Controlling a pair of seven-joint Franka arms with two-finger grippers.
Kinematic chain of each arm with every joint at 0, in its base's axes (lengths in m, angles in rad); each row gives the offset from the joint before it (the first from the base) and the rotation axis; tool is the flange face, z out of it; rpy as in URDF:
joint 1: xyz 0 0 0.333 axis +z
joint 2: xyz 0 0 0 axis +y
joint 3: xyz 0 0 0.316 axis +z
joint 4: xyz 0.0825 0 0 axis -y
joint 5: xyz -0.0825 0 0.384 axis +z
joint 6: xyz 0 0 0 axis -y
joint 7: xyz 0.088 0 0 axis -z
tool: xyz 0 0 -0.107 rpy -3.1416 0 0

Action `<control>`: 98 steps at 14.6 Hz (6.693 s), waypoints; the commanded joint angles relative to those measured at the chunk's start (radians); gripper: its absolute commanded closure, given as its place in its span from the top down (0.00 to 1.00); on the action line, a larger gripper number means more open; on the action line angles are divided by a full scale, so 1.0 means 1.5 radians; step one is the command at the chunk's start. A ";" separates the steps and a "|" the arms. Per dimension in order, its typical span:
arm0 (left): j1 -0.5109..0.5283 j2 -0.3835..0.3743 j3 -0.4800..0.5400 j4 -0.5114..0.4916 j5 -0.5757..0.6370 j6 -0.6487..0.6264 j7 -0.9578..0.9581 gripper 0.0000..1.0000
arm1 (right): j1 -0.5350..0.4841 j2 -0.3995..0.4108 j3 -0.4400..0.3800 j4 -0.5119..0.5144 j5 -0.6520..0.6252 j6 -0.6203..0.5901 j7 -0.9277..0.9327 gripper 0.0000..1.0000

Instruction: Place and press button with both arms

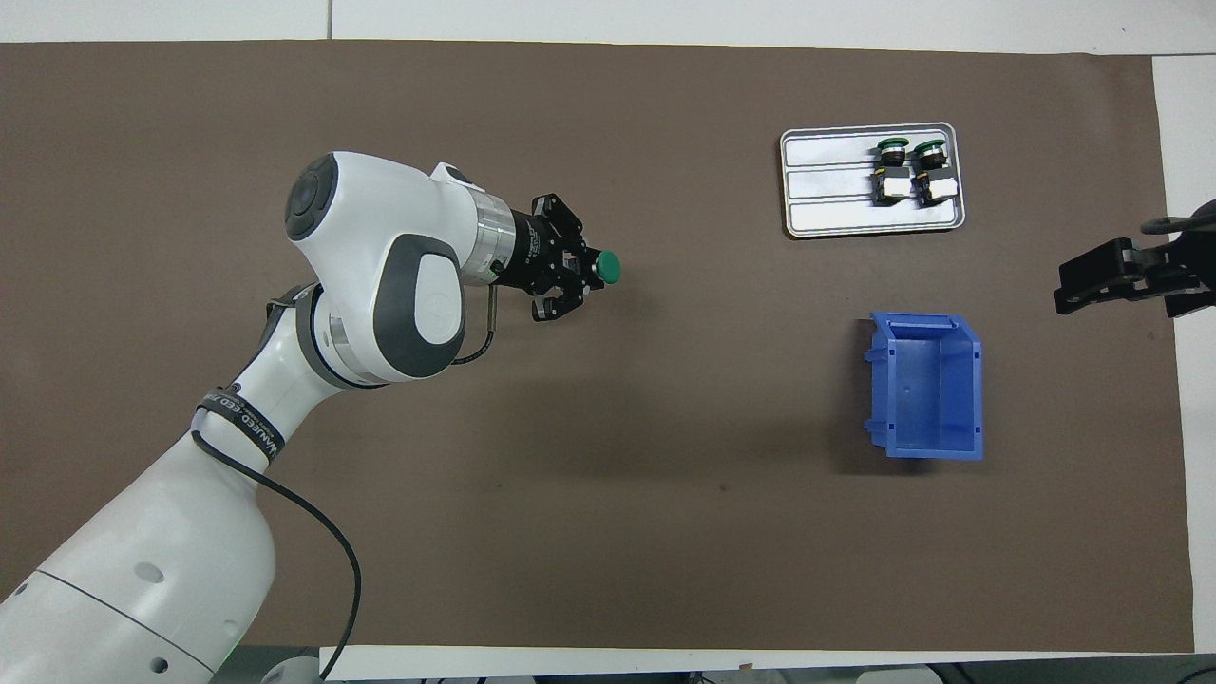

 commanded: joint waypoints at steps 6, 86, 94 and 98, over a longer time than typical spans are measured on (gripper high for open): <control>0.042 -0.053 -0.004 -0.121 -0.309 -0.001 0.271 0.20 | -0.006 -0.016 0.004 -0.018 0.003 0.004 -0.014 0.98; -0.054 -0.043 -0.003 -0.015 0.325 0.009 0.338 0.05 | -0.006 -0.016 0.004 -0.019 0.003 0.004 -0.014 0.98; -0.070 -0.010 -0.003 -0.002 0.332 0.032 0.346 0.03 | -0.006 -0.016 0.004 -0.018 0.003 0.004 -0.014 0.98; -0.069 0.002 -0.002 -0.004 0.333 0.034 0.355 0.03 | -0.006 -0.016 0.004 -0.018 0.003 0.003 -0.014 0.98</control>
